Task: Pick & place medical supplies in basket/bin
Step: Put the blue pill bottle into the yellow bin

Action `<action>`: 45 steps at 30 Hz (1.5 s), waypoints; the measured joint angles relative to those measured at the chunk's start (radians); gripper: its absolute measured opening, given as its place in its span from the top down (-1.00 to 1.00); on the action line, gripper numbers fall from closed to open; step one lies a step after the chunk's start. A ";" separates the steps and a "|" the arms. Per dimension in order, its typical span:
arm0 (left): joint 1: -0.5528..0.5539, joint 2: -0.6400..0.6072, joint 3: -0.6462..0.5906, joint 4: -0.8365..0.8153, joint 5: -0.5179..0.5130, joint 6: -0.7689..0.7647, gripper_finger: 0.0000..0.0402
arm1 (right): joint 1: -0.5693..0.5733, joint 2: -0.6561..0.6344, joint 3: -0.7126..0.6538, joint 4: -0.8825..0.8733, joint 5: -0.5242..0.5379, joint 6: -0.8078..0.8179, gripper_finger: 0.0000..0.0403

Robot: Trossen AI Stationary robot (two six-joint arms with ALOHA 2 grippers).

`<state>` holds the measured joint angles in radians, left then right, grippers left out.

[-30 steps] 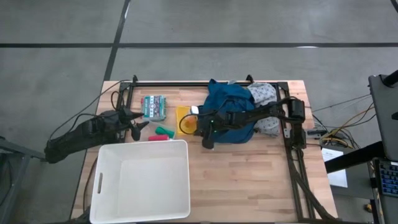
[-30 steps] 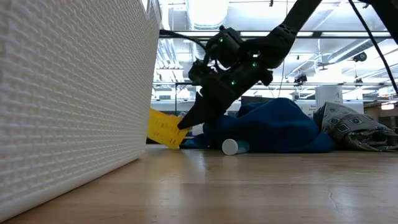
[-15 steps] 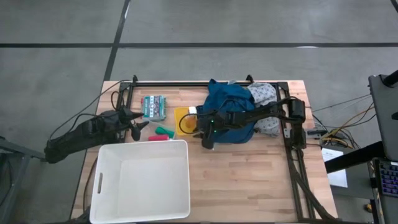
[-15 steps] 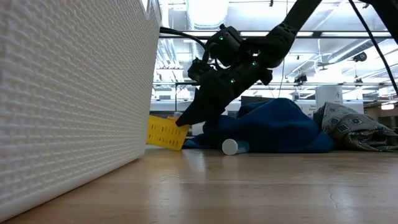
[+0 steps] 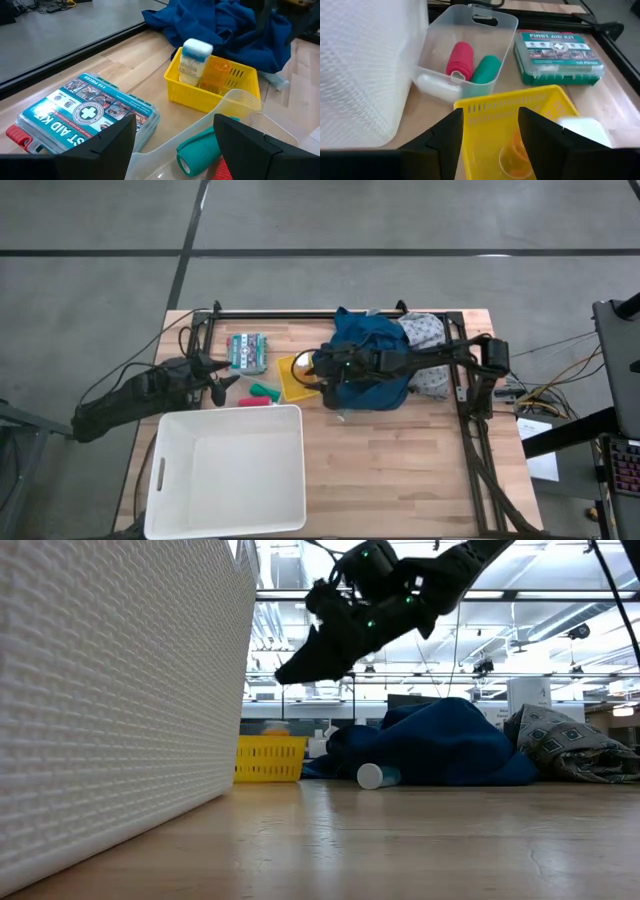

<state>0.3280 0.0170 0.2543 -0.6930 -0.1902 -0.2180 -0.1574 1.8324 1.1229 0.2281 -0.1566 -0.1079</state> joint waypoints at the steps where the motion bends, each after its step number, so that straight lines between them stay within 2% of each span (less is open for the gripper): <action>1: 0.000 0.000 0.000 0.000 0.000 0.000 -0.35 | 0.000 -0.012 -0.002 -0.015 -0.002 -0.007 0.05; 6: 0.000 0.000 0.000 0.000 0.000 0.000 -0.35 | 0.002 -0.063 -0.003 -0.140 -0.014 -0.034 0.01; 12: 0.000 0.001 0.000 0.000 0.000 0.000 -0.35 | 0.014 -0.131 -0.012 -0.435 -0.123 -0.186 0.02; 20: 0.000 0.005 0.000 0.000 0.000 0.000 -0.35 | 0.021 -0.184 -0.043 -0.610 -0.233 -0.348 0.07; 27: 0.000 0.006 0.000 0.000 0.000 0.000 -0.35 | 0.037 -0.182 -0.047 -0.631 -0.341 -0.464 0.06; 32: 0.000 0.006 0.000 0.000 0.000 0.000 -0.35 | 0.077 -0.149 -0.047 -0.611 -0.376 -0.527 0.06; 39: 0.000 0.006 0.000 0.000 0.000 0.000 -0.35 | 0.092 -0.049 -0.047 -0.603 -0.362 -0.582 0.06; 45: 0.000 0.006 0.000 0.000 0.000 0.000 -0.35 | 0.092 -0.003 -0.048 -0.579 -0.249 -0.640 0.06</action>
<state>0.3283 0.0235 0.2543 -0.6926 -0.1902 -0.2184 -0.0658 1.8293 1.0748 -0.3513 -0.4057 -0.7478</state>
